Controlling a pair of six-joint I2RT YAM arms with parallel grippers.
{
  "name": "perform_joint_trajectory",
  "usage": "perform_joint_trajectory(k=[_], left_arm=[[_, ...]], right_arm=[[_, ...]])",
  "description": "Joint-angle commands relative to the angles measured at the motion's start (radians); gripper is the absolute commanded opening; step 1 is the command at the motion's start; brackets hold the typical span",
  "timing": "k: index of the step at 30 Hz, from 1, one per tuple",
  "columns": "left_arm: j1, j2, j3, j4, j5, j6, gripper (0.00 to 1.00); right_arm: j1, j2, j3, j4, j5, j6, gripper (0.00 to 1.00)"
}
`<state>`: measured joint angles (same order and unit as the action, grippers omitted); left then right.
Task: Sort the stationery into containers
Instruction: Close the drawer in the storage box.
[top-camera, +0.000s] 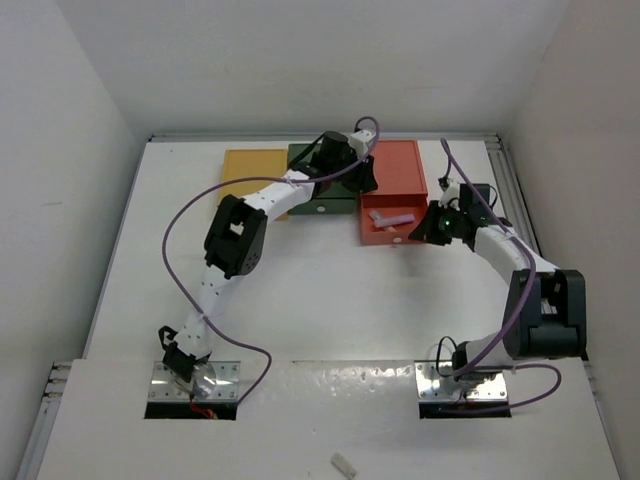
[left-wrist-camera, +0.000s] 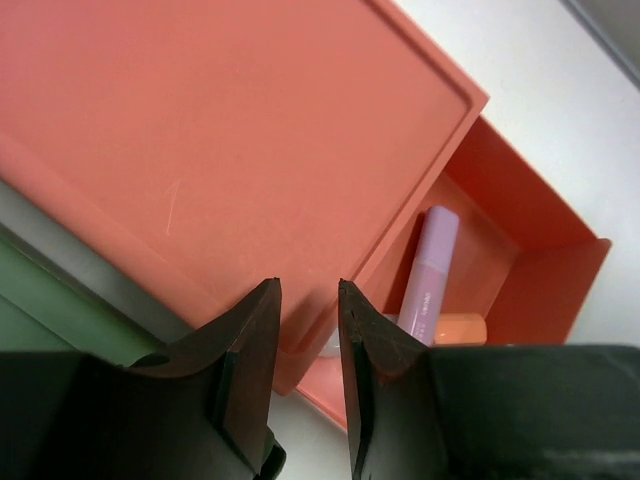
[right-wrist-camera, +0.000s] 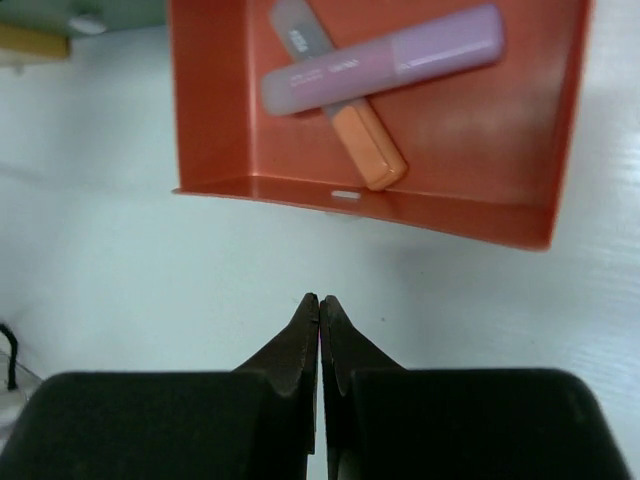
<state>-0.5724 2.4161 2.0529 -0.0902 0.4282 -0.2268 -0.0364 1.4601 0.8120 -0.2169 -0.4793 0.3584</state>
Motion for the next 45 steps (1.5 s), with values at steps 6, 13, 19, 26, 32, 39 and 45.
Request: perform_joint_trajectory(k=[6, 13, 19, 26, 32, 39, 45], left_arm=[[-0.017, 0.012, 0.030, 0.009, -0.020, -0.020, 0.36], [-0.017, 0.011, 0.001, 0.017, 0.015, -0.031, 0.36], [-0.033, 0.018, -0.004, 0.018, 0.017, -0.029, 0.36], [-0.046, 0.031, -0.005, 0.010, 0.015, -0.025, 0.36], [-0.046, 0.035, -0.013, 0.003, 0.014, -0.019, 0.36], [-0.046, 0.037, -0.025, -0.006, 0.006, -0.011, 0.36], [-0.044, 0.037, -0.025, -0.019, -0.012, 0.001, 0.36]], right_arm=[[0.009, 0.034, -0.039, 0.080, 0.166, 0.286, 0.00], [0.059, 0.071, -0.076, 0.192, 0.272, 0.333, 0.00], [0.098, 0.095, -0.057, 0.209, 0.358, 0.298, 0.00], [0.113, 0.149, -0.001, 0.304, 0.410, 0.295, 0.00], [0.124, 0.209, 0.012, 0.419, 0.406, 0.320, 0.03], [0.148, 0.284, 0.075, 0.501, 0.409, 0.326, 0.04], [0.167, 0.361, 0.133, 0.559, 0.436, 0.300, 0.04]])
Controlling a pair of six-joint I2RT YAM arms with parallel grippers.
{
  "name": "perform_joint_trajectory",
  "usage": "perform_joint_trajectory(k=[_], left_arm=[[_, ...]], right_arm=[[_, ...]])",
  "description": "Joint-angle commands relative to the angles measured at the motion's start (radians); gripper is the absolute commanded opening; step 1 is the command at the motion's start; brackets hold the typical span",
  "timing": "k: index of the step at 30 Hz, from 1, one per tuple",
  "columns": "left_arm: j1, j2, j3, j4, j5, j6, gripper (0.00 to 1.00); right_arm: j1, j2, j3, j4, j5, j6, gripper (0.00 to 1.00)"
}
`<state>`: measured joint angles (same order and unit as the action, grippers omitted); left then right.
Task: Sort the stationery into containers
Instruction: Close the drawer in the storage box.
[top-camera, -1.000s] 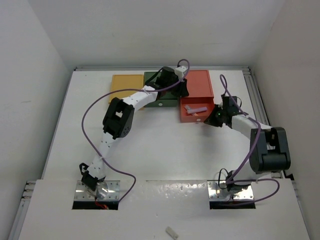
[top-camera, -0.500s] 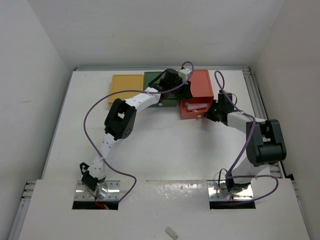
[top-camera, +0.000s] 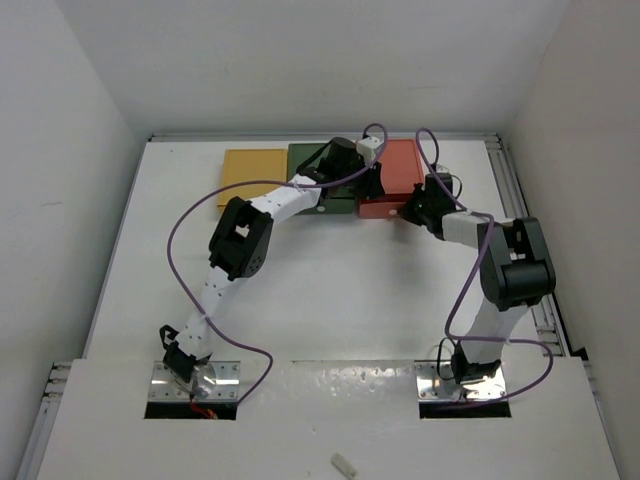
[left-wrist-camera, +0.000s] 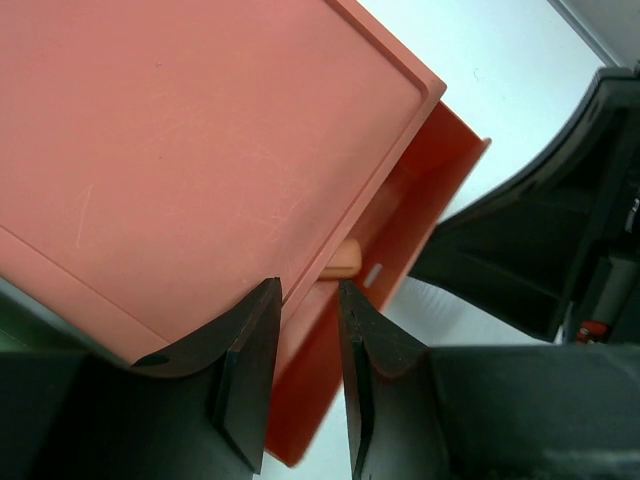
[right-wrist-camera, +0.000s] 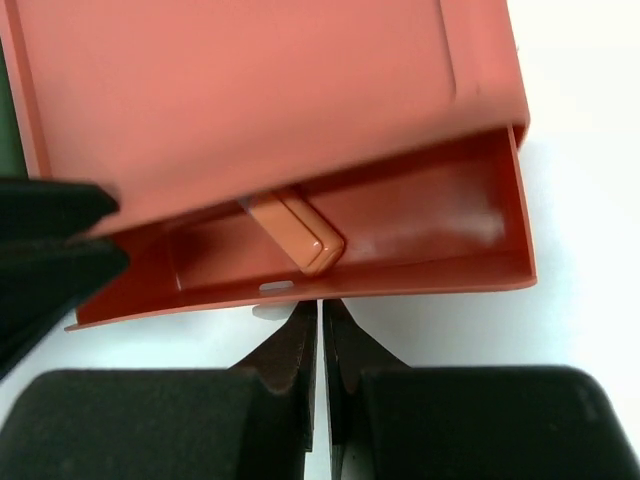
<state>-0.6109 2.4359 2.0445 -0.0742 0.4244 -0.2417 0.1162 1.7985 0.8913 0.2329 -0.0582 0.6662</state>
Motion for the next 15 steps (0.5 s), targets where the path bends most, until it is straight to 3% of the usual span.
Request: perform_joint_trajectory(k=[1, 15], left_arm=[[-0.006, 0.018, -0.018, -0.038, -0.009, 0.016, 0.36], [0.003, 0.012, -0.043, -0.045, -0.007, 0.016, 0.35]], right_arm=[[0.014, 0.028, 0.058, 0.120, 0.021, -0.008, 0.04], [0.031, 0.117, 0.147, 0.158, 0.032, 0.007, 0.05]])
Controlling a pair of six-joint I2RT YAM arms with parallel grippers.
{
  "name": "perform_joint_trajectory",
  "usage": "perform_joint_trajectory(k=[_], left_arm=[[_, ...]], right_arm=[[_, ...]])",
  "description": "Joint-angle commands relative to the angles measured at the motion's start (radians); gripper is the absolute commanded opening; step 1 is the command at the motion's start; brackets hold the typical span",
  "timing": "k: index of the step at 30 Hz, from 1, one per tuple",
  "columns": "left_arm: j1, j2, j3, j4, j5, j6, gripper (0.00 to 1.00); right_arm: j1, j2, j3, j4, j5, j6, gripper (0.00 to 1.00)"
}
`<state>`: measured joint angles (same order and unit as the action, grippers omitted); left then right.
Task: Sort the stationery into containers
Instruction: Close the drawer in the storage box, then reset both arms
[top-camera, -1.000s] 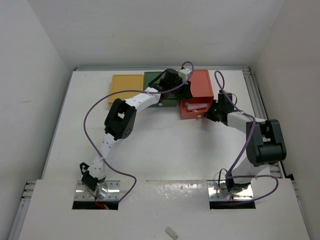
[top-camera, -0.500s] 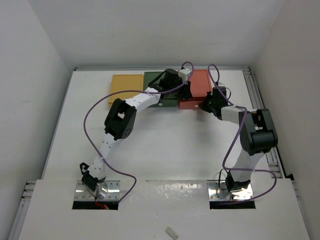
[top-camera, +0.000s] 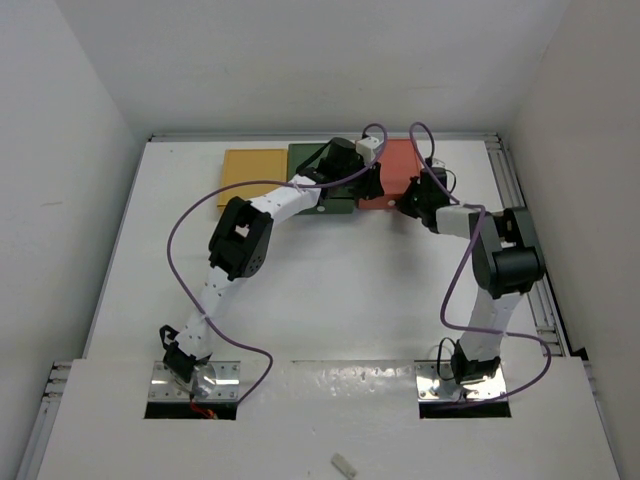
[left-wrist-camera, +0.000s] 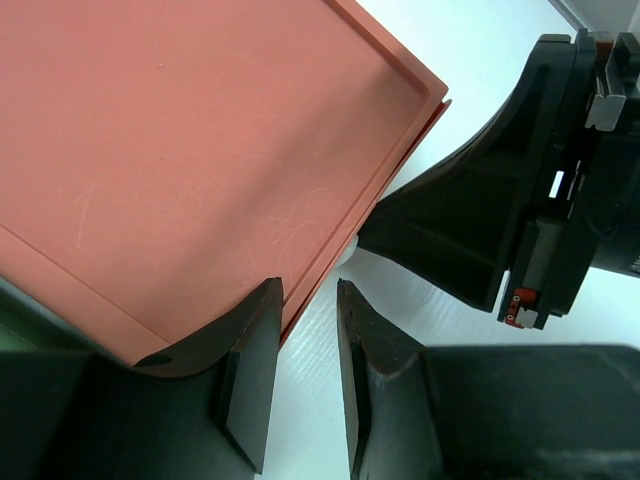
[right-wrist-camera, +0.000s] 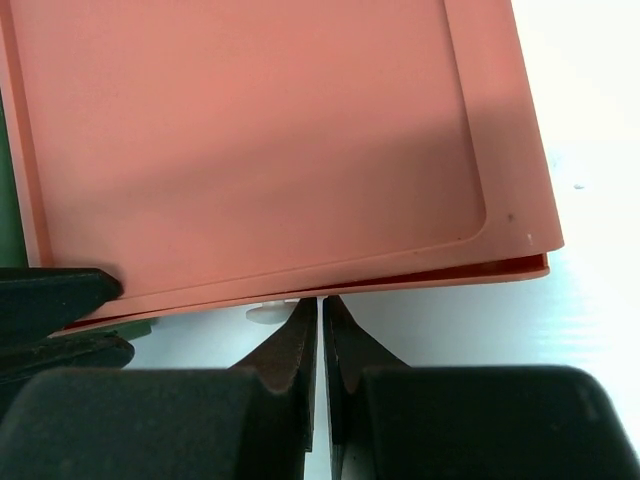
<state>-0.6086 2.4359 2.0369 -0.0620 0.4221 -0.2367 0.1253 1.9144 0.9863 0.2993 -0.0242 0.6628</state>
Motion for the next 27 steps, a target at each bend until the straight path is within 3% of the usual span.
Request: perform_joint_trajectory(k=[1, 4, 8, 14, 17, 18, 19, 21, 23, 24, 27], left_arm=[[0.001, 0.011, -0.040, -0.058, -0.005, 0.013, 0.35], [0.004, 0.003, -0.049, -0.059, 0.000, 0.013, 0.35], [0.007, -0.038, -0.063, -0.059, 0.017, 0.031, 0.44], [0.016, -0.181, -0.060, -0.084, -0.017, 0.073, 0.53], [0.042, -0.296, -0.092, -0.110, -0.025, 0.074, 0.63], [0.049, -0.367, -0.112, -0.117, -0.049, 0.079, 0.71], [0.062, -0.405, -0.133, -0.130, -0.066, 0.082, 0.77], [0.081, -0.475, -0.199, -0.183, -0.095, 0.097, 1.00], [0.108, -0.575, -0.266, -0.263, -0.139, 0.109, 1.00], [0.127, -0.640, -0.292, -0.294, -0.152, 0.122, 1.00], [0.190, -0.789, -0.433, -0.381, -0.175, 0.169, 1.00]], right_arm=[[0.025, 0.000, 0.052, 0.092, -0.003, 0.009, 0.05], [0.027, -0.014, 0.046, 0.090, -0.017, 0.000, 0.05], [0.034, -0.078, -0.009, 0.093, -0.100, -0.049, 0.07], [0.053, -0.265, -0.064, 0.023, -0.148, -0.149, 0.16], [0.054, -0.373, -0.060, -0.092, -0.181, -0.218, 0.33], [0.050, -0.399, -0.055, -0.129, -0.203, -0.264, 0.48], [0.050, -0.454, -0.051, -0.206, -0.213, -0.290, 0.53], [0.034, -0.515, -0.048, -0.273, -0.236, -0.365, 0.65], [0.005, -0.621, -0.063, -0.368, -0.235, -0.419, 0.73], [-0.012, -0.655, -0.072, -0.406, -0.258, -0.439, 0.82], [-0.079, -0.790, -0.104, -0.518, -0.282, -0.541, 0.88]])
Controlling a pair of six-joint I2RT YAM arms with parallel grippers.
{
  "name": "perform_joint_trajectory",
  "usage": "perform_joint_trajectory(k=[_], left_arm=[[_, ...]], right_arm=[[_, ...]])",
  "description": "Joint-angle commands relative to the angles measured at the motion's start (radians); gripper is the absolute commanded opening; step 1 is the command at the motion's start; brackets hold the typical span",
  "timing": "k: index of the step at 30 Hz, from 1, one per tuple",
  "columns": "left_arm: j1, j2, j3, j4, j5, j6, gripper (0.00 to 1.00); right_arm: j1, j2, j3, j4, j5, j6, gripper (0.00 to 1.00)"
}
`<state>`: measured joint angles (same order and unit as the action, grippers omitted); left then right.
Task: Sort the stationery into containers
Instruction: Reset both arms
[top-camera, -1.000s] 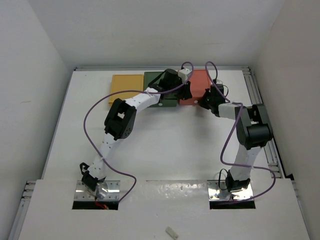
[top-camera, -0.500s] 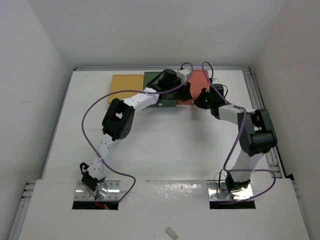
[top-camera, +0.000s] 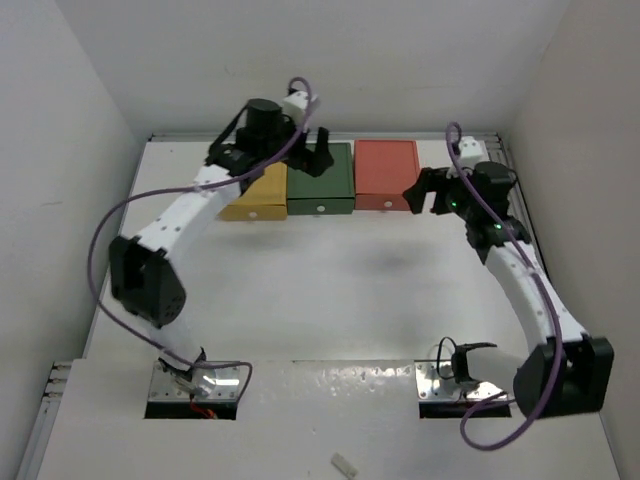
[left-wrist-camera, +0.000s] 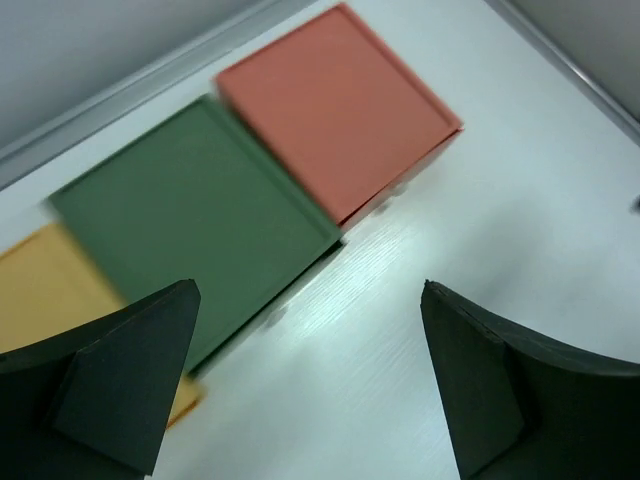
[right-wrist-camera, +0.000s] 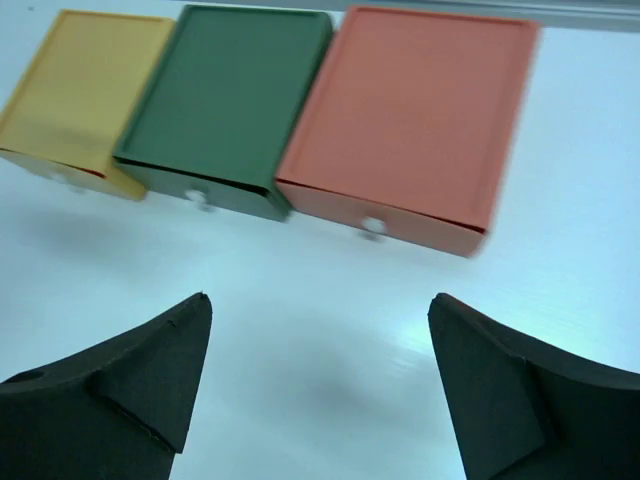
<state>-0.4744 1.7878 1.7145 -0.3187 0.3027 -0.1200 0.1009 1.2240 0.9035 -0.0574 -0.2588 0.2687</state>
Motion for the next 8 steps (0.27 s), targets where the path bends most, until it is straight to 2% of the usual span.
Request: perform_joint_trajectory(k=[1, 6, 8], left_arm=[[0.072, -0.180, -0.160, -0.137, -0.065, 0.056, 1.00], [0.199, -0.494, -0.532, -0.116, -0.047, 0.034, 1.00], [0.230, -0.565, -0.599, -0.109, -0.053, 0.052, 1.00]], right_arm=[[-0.070, -0.127, -0.026, -0.198, -0.051, -0.173, 0.89], [-0.226, -0.234, -0.044, -0.431, -0.108, -0.261, 0.90], [-0.277, -0.274, -0.070, -0.464, -0.143, -0.293, 0.90]])
